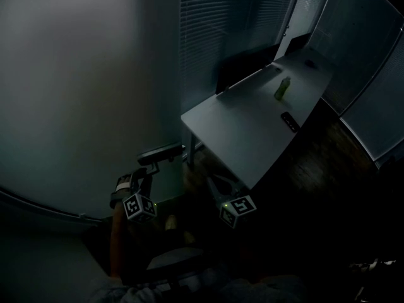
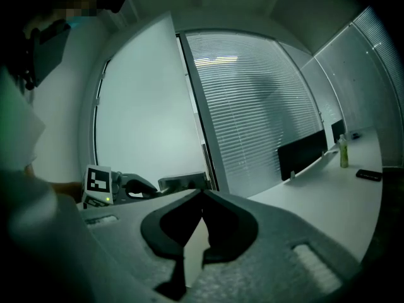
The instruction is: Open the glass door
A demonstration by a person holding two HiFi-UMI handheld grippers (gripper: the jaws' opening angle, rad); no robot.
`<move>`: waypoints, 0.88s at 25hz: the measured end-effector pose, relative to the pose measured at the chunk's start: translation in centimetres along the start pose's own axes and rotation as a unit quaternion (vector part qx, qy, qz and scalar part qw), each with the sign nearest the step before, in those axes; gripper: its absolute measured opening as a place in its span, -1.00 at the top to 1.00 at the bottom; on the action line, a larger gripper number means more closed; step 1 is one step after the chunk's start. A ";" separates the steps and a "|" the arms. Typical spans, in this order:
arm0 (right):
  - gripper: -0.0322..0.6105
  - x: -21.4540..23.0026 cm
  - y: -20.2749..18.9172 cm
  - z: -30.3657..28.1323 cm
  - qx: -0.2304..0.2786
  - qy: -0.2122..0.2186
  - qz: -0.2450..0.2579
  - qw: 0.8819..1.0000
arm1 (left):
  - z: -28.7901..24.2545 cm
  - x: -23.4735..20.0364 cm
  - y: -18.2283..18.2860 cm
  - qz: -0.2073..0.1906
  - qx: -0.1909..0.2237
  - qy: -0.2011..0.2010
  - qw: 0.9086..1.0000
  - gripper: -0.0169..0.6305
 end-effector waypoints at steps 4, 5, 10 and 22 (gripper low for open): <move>0.90 -1.5 0.4 1.3 -0.004 0.001 0.000 1.000 | 1.3 1.4 -0.1 0.004 0.002 -0.006 1.000 0.58; 0.90 -1.7 0.3 1.7 -0.004 0.000 -0.001 1.000 | 1.7 1.7 0.1 0.006 0.003 -0.008 1.000 0.58; 0.90 -2.4 0.0 3.2 -0.005 -0.013 -0.005 1.000 | 3.3 2.3 0.7 0.007 0.009 -0.014 1.000 0.56; 0.90 -7.3 -0.3 9.2 0.001 -0.042 0.007 0.999 | 7.8 5.7 0.4 -0.008 0.019 -0.040 0.999 0.56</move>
Point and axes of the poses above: the fingertips, and each gripper's own axes: z backward along the fingers, x to its right, y out of its top, the point moved 2 cm from there along z, backward along the fingers, and after that the axes turned 5 degrees about y, right-handed, at the moved point
